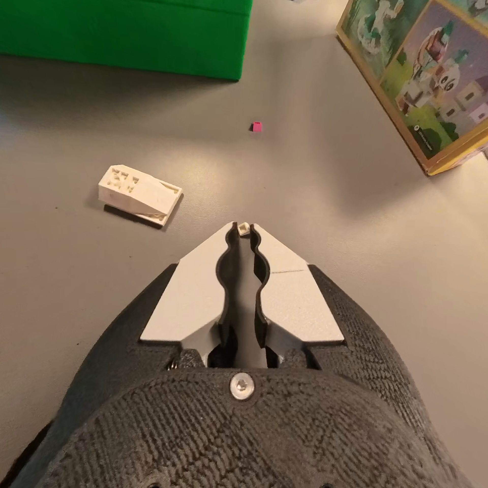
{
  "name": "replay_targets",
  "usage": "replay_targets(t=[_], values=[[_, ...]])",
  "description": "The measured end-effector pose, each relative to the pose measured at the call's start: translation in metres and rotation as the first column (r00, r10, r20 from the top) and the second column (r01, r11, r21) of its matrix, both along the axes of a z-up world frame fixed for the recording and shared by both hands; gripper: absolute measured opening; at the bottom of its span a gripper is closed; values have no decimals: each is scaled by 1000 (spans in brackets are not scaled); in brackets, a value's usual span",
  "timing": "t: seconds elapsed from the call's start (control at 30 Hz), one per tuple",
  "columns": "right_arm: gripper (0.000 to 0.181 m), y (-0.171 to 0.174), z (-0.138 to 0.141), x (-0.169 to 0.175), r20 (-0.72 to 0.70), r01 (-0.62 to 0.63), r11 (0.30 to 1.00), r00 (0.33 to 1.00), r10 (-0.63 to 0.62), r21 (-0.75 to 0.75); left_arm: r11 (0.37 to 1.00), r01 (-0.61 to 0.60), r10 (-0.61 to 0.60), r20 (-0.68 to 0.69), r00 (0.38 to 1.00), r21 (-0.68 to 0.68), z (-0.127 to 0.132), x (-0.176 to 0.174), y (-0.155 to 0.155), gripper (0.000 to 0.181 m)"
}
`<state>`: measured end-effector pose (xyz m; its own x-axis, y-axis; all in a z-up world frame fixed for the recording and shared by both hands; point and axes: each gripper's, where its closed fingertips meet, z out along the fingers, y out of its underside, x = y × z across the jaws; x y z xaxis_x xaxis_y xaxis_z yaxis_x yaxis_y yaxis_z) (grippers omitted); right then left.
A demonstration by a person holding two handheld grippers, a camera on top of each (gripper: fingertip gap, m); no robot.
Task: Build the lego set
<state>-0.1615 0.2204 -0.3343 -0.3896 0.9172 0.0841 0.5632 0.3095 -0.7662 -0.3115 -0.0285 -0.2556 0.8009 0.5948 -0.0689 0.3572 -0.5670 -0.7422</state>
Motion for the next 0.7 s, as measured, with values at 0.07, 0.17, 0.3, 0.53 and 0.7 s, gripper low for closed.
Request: replay_targets(t=[0.07, 0.17, 0.3, 0.53, 0.7], values=[[7, 0, 0, 0, -7, 10, 1000, 1000, -10, 21, 1000, -1, 4, 130, 991, -20, -23, 1, -1, 7], [7, 0, 0, 2, 1, 21, 1000, 1000, -21, 2, 995, -87, 95, 200, 975, -46, -36, -5, -7, 55], [7, 1, 0, 3, -12, 46, 998, 999, -45, 33, 993, -113, 110, 62, 992, 40, -7, -8, -3, 59], [6, -1, 6, 5, -108, 48, 981, 994, -28, 186, 971, 60, -44, -73, 996, 233, 55, 31, 29, 55], [6, -7, 22, 0, -320, 78, 889, 944, 79, 450, 813, 463, -436, -157, 886, 352, 79, 147, 109, 14]])
